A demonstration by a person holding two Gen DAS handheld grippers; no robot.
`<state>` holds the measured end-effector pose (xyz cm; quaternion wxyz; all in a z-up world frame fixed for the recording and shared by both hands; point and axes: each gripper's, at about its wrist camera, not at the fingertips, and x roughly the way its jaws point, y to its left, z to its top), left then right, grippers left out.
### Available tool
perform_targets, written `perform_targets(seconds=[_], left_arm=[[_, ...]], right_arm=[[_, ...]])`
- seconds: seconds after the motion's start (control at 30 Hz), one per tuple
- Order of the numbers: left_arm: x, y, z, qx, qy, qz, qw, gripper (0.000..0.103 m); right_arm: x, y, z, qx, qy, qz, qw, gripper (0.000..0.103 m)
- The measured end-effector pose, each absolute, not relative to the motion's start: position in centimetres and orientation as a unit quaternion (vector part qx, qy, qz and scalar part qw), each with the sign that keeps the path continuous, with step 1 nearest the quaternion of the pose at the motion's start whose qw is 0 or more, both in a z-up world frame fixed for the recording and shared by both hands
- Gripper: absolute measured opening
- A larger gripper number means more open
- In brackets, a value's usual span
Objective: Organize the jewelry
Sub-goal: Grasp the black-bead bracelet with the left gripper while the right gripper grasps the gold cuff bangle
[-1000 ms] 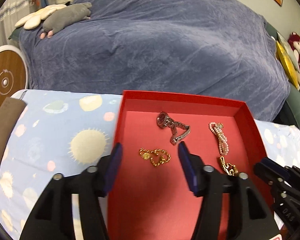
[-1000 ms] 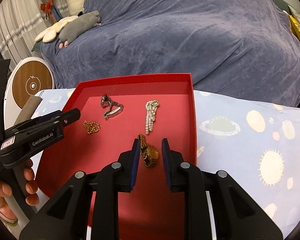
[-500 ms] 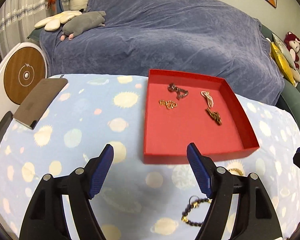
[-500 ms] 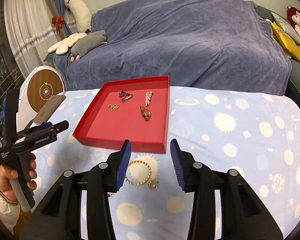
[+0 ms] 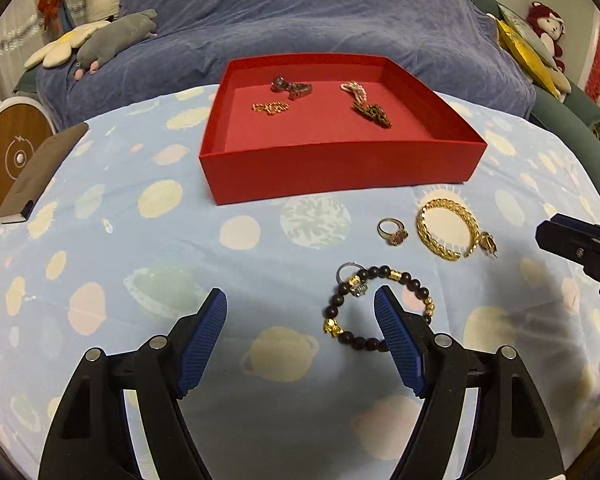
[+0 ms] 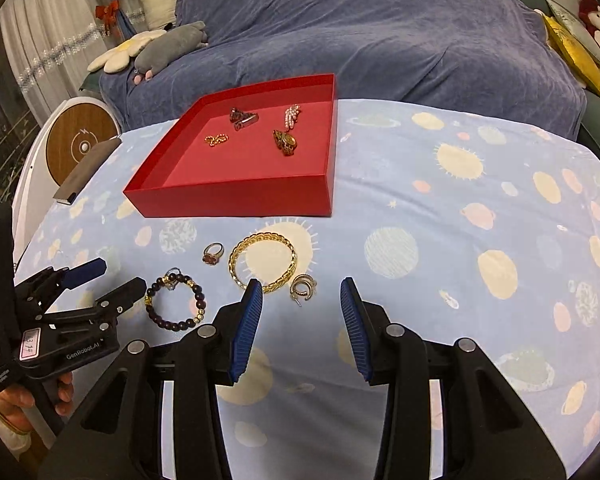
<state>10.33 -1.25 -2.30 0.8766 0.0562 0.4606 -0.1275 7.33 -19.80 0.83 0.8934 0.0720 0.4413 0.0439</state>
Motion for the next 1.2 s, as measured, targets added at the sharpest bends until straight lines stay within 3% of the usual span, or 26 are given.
perform_targets(seconds=[0.2, 0.43, 0.6, 1.0, 1.13, 1.2], left_arm=[[10.3, -2.2, -3.5, 0.055, 0.474, -0.145, 0.867, 0.070], [10.2, -2.6, -4.0, 0.066, 0.464, -0.144, 0.871, 0.047], [10.4, -2.1, -3.8, 0.058, 0.462, -0.147, 0.873, 0.007], [9.1, -1.4, -0.6, 0.016, 0.446, -0.205, 0.871, 0.006], [8.4, -1.3, 0.6, 0.008, 0.437, -0.222, 0.872, 0.005], [8.3, -1.1, 0.8, 0.003, 0.436, -0.225, 0.871, 0.005]], right_arm=[[8.0, -18.7, 0.2, 0.061, 0.450, 0.054, 0.889, 0.039], [8.2, -18.3, 0.1, 0.057, 0.452, 0.058, 0.888, 0.039], [8.7, -17.9, -0.1, 0.056, 0.455, 0.060, 0.886, 0.039], [10.9, -16.9, -1.8, 0.058, 0.471, 0.066, 0.878, 0.039], [11.6, -16.1, -2.3, 0.046, 0.468, 0.063, 0.880, 0.054], [12.0, -15.6, -2.5, 0.038, 0.468, 0.064, 0.881, 0.055]])
